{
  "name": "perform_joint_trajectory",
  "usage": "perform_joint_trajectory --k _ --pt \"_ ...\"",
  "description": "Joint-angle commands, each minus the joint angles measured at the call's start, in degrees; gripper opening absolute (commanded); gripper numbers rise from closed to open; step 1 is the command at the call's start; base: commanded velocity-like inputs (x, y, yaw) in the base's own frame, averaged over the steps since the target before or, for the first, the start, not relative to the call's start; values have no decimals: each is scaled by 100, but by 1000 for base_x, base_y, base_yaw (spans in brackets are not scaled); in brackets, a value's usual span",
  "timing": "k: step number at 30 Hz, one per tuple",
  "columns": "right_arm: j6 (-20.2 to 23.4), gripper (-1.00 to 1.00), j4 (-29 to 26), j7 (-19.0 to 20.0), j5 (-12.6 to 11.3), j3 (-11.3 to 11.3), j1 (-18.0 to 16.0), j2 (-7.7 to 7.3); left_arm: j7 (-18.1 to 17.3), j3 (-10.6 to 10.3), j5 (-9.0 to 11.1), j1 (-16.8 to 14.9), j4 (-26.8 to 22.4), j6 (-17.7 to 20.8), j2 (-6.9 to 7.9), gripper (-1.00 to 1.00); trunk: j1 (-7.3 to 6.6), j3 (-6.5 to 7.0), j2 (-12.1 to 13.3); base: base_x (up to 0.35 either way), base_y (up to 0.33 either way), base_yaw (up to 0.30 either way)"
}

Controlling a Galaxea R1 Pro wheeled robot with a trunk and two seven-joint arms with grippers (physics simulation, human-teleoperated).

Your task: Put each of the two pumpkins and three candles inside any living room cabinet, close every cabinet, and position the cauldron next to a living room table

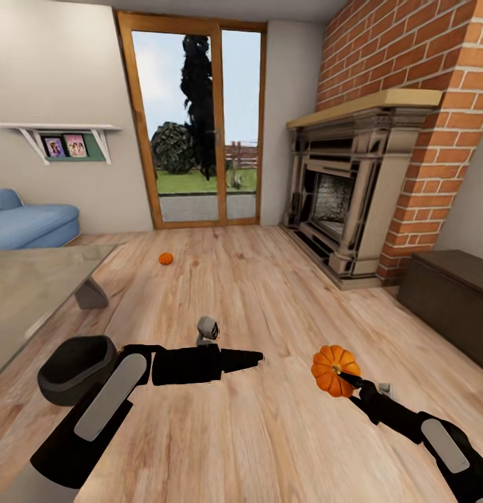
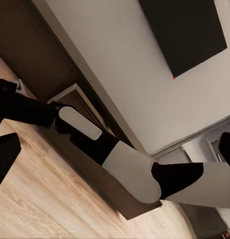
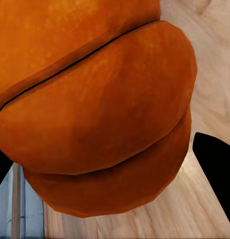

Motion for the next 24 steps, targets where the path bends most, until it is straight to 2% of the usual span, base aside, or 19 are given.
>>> perform_joint_trajectory --k 1,24 --pt "68 -100 -3 -11 -92 -22 -3 1 -47 -6 -35 -4 3 3 0 100 2 -11 -2 325 0 222" --pt "60 -100 -6 13 -95 -22 -3 -2 -42 -9 -35 -5 3 3 -6 100 2 -143 -2 326 0 222"
